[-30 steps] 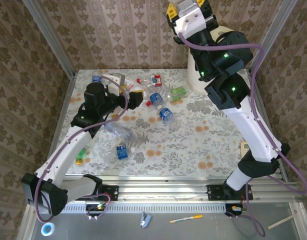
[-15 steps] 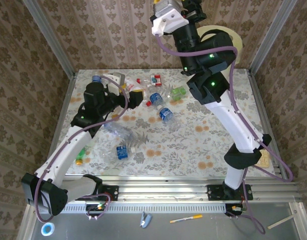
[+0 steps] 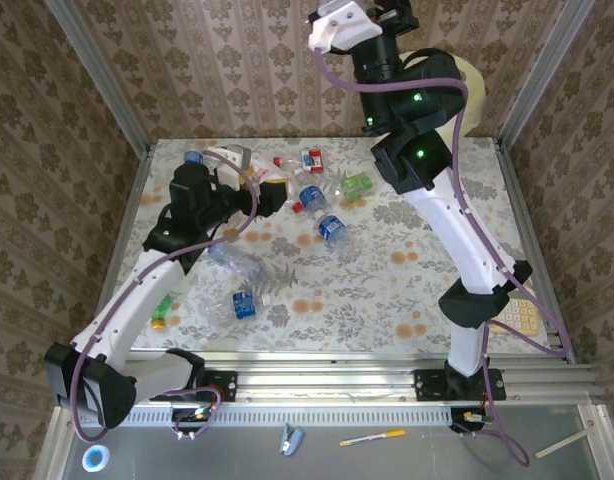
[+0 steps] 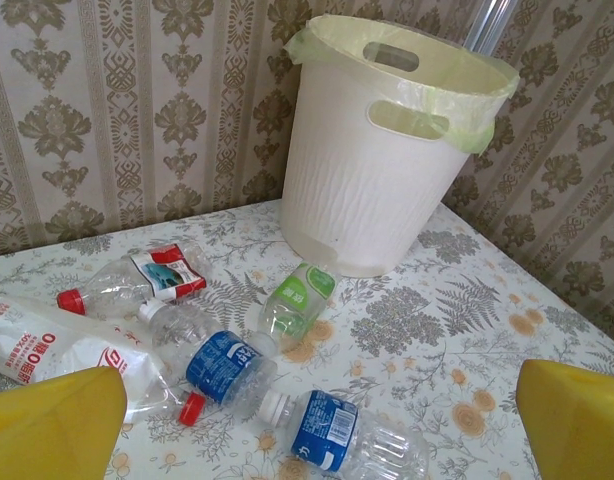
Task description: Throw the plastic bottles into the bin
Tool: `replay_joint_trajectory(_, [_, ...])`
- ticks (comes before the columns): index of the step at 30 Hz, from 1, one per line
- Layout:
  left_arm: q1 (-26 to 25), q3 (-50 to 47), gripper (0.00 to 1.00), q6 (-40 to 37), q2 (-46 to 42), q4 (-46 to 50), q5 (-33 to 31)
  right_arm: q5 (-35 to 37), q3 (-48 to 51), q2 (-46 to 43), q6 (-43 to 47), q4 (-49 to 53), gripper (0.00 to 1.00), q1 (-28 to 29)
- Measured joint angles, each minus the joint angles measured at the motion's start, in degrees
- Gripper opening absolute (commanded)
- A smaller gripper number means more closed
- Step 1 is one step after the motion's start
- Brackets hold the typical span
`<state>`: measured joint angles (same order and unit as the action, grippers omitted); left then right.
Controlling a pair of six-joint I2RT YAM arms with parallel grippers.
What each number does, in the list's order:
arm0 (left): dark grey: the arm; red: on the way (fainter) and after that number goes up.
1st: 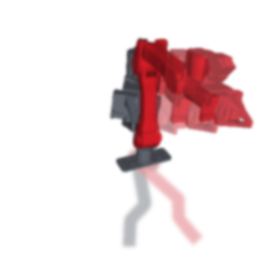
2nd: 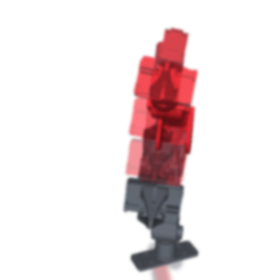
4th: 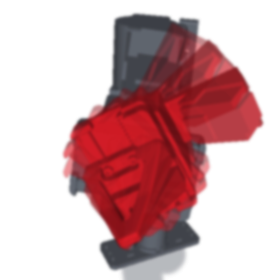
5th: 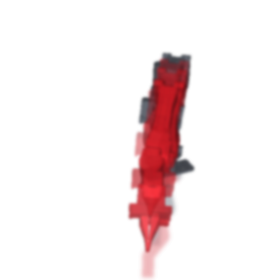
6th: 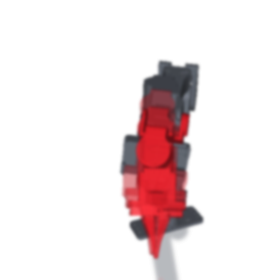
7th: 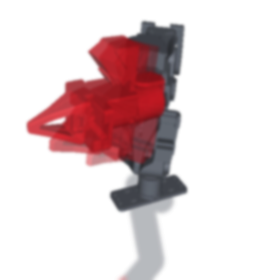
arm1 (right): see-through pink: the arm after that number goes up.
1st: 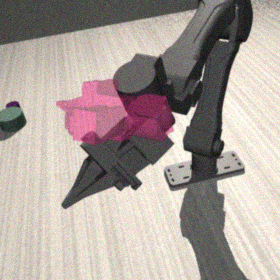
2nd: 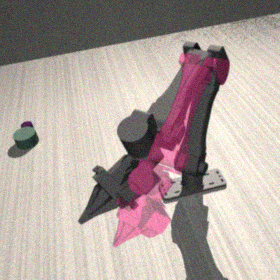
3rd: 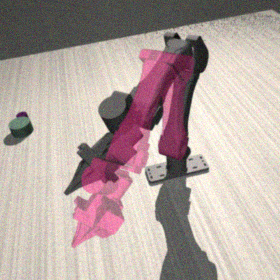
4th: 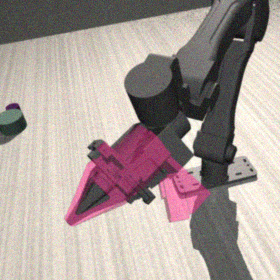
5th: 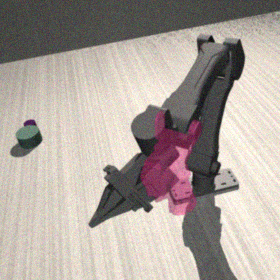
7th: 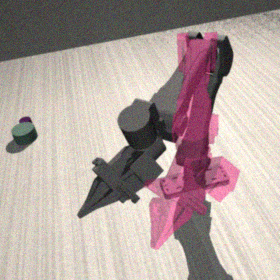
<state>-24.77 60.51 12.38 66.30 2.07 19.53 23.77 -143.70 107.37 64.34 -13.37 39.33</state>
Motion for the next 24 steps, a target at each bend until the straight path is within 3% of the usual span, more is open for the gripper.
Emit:
replay_joint_trajectory(6, [0.0, 0.0, 1.00, 0.0, 0.5, 0.0, 0.0, 1.7, -1.7, 0.6, -9.6, 6.3, 0.13, -7.3])
replay_joint_trajectory(9, [0.0, 0.2, 1.00, 0.0, 0.8, 0.1, 0.0, 3.8, -6.7, 3.3, -17.9, 14.1, 0.26, -12.8])
replay_joint_trajectory(11, [0.0, 0.9, 1.00, 0.0, 1.5, 0.3, 0.0, 5.4, -13.3, 7.2, -24.9, 21.9, 0.57, -16.7])
replay_joint_trajectory(16, [0.0, 2.2, 1.00, 0.0, 2.8, 0.9, 0.0, 8.9, -19.6, 13.6, -39.0, 40.3, 0.99, -22.6])
replay_joint_trajectory(20, [0.0, 3.0, 1.00, 0.0, 3.8, 2.0, 0.0, 8.9, -18.6, 16.0, -46.9, 53.6, 1.00, -23.5])
replay_joint_trajectory(24, [0.0, 3.7, 1.00, -0.2, 4.4, 2.7, 0.2, 8.7, -17.8, 16.4, -51.4, 60.7, 1.00, -23.5])
